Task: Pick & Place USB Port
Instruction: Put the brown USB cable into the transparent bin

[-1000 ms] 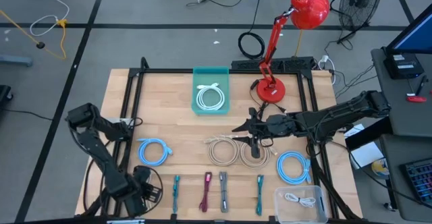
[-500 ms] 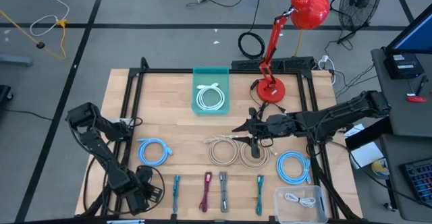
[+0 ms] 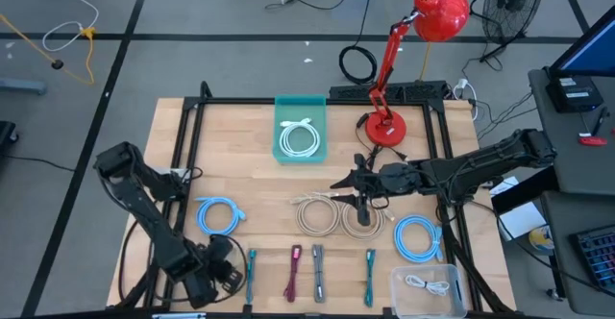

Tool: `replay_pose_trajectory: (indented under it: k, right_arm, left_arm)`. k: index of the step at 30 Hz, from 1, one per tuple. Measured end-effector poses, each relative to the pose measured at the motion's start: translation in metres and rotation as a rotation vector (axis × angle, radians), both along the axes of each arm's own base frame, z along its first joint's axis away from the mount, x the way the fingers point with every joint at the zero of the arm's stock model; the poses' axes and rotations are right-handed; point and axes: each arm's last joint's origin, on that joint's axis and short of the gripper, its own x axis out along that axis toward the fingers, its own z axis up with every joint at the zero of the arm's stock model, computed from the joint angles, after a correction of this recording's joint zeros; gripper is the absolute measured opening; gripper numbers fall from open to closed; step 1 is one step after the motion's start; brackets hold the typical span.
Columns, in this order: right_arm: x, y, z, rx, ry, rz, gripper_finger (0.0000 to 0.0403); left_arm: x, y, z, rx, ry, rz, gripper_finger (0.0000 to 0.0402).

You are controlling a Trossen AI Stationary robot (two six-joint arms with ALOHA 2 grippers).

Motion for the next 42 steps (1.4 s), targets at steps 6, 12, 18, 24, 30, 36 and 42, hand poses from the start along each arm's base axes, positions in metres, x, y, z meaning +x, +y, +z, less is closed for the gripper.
replay_pose_trajectory:
  k: [6, 12, 18, 24, 30, 36, 42]
  right_arm:
    - [0.0, 0.012, 0.008, 0.028, -0.079, 0.077, 0.0128]
    - [0.009, 0.04, 0.017, 0.05, -0.316, 0.334, 0.0128]
    - [0.02, 0.053, 0.016, 0.094, -0.47, 0.393, 0.0128]
    - [0.025, 0.051, 0.012, 0.105, -0.475, 0.384, 0.0128]
    - [0.028, 0.046, 0.008, 0.071, -0.44, 0.372, 0.0128]
    - [0.036, 0.043, 0.0, 0.075, -0.432, 0.325, 0.0128]
    - [0.042, 0.046, -0.003, 0.038, -0.509, 0.287, 0.0128]
  left_arm:
    - [0.019, 0.006, 0.067, 0.314, -0.327, -0.09, 0.0003]
    - [0.043, 0.005, 0.11, 0.756, -0.597, -0.214, 0.0002]
    - [0.079, 0.016, 0.124, 0.979, -0.628, -0.295, 0.0001]
    - [0.11, 0.027, 0.123, 1.016, -0.636, -0.397, 0.0001]
    - [0.116, 0.028, 0.125, 1.026, -0.653, -0.434, 0.0001]
    - [0.122, 0.029, 0.133, 1.02, -0.722, -0.46, 0.0]
    - [0.132, 0.04, 0.133, 0.983, -0.741, -0.486, 0.0]
